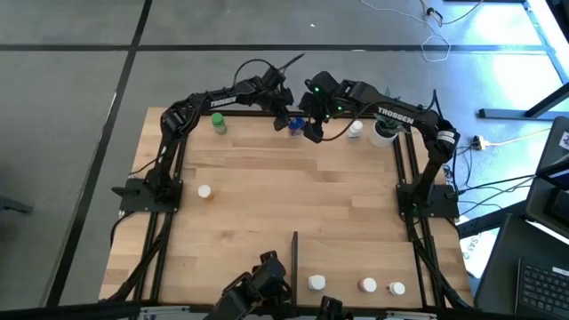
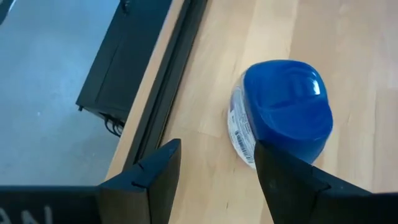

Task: Pick and place medicine bottles onto shelf by color
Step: Put the blue pill bottle onto the shelf

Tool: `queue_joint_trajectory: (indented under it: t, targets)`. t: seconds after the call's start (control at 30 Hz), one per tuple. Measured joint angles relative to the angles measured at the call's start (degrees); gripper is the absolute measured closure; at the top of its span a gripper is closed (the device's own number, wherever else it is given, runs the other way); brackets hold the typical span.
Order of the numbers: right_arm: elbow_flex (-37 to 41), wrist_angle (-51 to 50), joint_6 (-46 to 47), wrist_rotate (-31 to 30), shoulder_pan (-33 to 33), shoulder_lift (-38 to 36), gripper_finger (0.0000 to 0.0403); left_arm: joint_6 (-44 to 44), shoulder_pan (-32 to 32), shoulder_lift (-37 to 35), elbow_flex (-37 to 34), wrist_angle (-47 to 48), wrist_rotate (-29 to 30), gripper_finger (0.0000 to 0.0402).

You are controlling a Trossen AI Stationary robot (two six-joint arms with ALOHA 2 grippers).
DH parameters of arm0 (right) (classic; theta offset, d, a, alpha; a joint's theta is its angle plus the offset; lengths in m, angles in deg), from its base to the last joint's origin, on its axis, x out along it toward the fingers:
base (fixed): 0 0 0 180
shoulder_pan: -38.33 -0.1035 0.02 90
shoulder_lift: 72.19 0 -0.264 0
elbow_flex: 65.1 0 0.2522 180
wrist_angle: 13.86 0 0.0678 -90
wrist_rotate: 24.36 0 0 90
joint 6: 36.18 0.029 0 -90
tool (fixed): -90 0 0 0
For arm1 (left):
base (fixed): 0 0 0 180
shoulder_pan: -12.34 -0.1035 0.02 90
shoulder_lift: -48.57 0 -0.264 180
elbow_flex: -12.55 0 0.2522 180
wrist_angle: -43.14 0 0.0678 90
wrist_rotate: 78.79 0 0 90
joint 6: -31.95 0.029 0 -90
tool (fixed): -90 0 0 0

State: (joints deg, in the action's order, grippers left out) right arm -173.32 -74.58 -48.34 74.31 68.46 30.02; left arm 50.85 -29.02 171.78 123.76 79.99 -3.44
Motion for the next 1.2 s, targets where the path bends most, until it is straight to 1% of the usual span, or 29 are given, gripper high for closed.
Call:
queue_joint_trajectory:
  t: [0.23,0.63,0.87,0.97,1.03,1.2]
  targets:
    - [0.00,-0.04,0.00,0.00,0.00,0.00,0.0121,1.28,0.96,0.00,0.02,0.00,-4.43,0.0204]
    - [0.00,-0.65,-0.70,0.00,0.00,0.00,0.0121,1.22,0.84,-0.08,0.07,0.88,-4.41,0.0204]
    - [0.00,-1.66,-12.58,0.00,0.00,0.00,0.0121,1.17,-1.61,-2.26,0.15,4.62,-4.21,0.0204]
    - [0.00,-1.66,-16.34,0.00,0.00,0.00,0.0121,0.79,-2.24,-2.66,0.15,6.26,-4.20,0.0204]
    - [0.00,-1.66,-18.11,-0.01,0.02,0.00,0.0121,0.76,-2.84,-3.42,0.11,9.15,-4.94,0.0204]
    - [0.00,-1.92,-24.03,-0.02,0.02,0.00,0.0121,1.09,-2.95,-5.34,0.09,12.79,-6.93,0.0204]
